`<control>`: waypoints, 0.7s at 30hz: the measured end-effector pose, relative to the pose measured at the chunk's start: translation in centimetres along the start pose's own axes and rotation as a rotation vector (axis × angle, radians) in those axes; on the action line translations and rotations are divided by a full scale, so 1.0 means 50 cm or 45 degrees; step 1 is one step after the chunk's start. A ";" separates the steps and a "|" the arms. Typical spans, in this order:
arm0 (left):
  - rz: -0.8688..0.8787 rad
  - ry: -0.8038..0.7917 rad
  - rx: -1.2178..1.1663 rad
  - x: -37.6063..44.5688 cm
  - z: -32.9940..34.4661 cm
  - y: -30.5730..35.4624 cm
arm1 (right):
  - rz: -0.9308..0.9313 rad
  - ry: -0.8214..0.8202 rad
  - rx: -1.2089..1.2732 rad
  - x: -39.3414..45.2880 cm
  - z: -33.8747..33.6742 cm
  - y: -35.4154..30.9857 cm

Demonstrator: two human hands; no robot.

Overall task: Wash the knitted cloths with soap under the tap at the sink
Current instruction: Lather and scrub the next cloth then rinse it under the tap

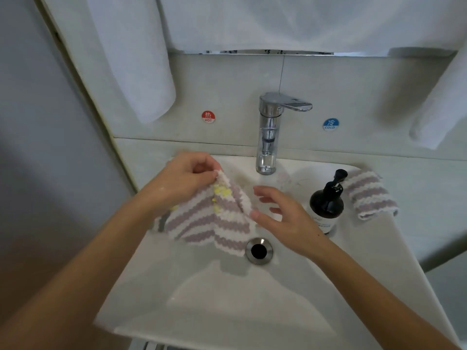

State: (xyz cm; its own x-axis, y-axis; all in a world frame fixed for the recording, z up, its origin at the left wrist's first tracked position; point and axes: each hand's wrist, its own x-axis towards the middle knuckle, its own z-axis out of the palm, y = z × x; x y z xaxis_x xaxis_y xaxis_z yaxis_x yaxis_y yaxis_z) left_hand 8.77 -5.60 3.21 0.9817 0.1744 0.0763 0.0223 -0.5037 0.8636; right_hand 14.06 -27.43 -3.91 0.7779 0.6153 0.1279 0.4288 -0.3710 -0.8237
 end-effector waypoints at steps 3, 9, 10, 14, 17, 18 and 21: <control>-0.011 -0.079 -0.054 0.025 0.063 -0.003 | 0.004 -0.050 0.162 0.003 -0.010 -0.013; 0.001 -0.101 -0.144 0.068 0.154 -0.005 | 0.103 0.016 0.102 0.005 -0.020 -0.001; 0.011 -0.103 -0.163 0.071 0.160 -0.007 | 0.135 0.046 0.081 0.006 -0.022 0.002; 0.065 -0.134 -0.177 0.073 0.165 -0.016 | 0.159 0.038 0.089 0.014 -0.032 0.008; 0.099 -0.141 -0.189 0.072 0.155 -0.023 | 0.256 0.017 0.291 0.016 -0.047 -0.003; 0.115 -0.152 -0.186 0.071 0.154 -0.023 | 0.306 0.022 0.359 0.018 -0.051 -0.005; 0.159 -0.202 -0.159 0.064 0.161 -0.024 | 0.429 0.029 0.545 0.017 -0.056 -0.007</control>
State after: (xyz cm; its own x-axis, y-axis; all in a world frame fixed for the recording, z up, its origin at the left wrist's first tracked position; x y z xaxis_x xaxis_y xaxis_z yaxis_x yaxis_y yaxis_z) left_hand 13.39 -11.25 -1.57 0.9930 -0.0225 0.1156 -0.1149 -0.4029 0.9080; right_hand 15.86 -28.71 -1.97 0.8515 0.4946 -0.1739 -0.0676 -0.2253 -0.9719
